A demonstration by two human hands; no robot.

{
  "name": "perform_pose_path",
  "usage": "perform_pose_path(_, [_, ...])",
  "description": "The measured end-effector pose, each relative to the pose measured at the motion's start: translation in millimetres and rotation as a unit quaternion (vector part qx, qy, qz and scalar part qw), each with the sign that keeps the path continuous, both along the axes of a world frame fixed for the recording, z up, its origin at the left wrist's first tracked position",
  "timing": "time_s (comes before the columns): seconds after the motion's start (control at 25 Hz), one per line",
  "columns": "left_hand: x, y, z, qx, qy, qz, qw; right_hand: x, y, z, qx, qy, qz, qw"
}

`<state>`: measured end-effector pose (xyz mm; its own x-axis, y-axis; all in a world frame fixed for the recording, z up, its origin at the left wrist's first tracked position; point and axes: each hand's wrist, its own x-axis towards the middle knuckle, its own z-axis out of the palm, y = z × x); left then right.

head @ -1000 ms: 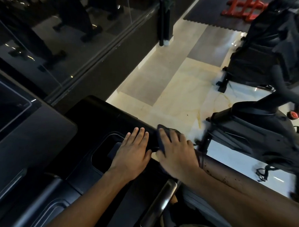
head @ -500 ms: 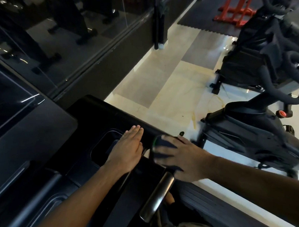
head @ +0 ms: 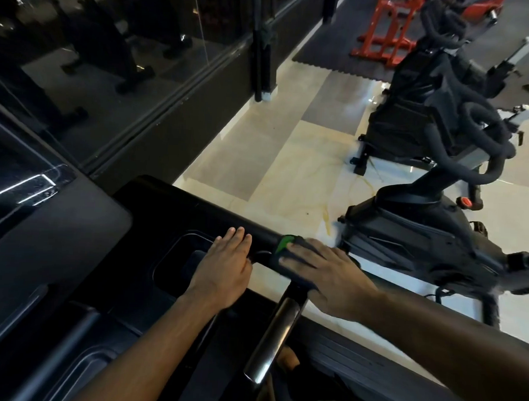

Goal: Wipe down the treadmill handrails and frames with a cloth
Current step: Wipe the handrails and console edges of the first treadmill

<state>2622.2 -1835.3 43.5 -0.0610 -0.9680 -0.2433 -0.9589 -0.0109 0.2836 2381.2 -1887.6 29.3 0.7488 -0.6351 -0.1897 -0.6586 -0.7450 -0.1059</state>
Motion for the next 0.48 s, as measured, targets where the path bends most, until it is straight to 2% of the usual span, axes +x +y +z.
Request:
perform_pose_path(0.08, [-2.7, 0.9, -2.8, 0.000, -0.014, -0.007, 1.000, 5.5, 8.5, -1.4, 0.039, -0.029, -0.161, 0.986])
perform_pose_path(0.12, [-5.4, 0.7, -3.8, 0.002, -0.022, -0.013, 1.000, 15.6, 11.6, 0.4, 0.054, -0.041, -0.198, 0.978])
perform_pose_path(0.24, [-12.3, -2.3, -6.1, 0.001, -0.038, -0.021, 0.999, 32.6, -8.6, -3.6, 0.067, -0.046, -0.210, 0.974])
perform_pose_path(0.36, [-17.2, -3.2, -7.4, 0.009, -0.046, -0.031, 0.998, 24.0, -39.9, -5.8, 0.146, 0.045, -0.242, 0.958])
perform_pose_path(0.4, [-18.0, -3.4, -7.5, 0.012, -0.045, -0.030, 0.998, 24.8, -35.3, -9.8, 0.136, 0.060, -0.255, 0.955])
perform_pose_path(0.48, [-20.0, -6.6, -7.9, 0.011, -0.046, -0.027, 0.999, 30.8, -16.8, -12.3, 0.062, 0.029, -0.253, 0.965])
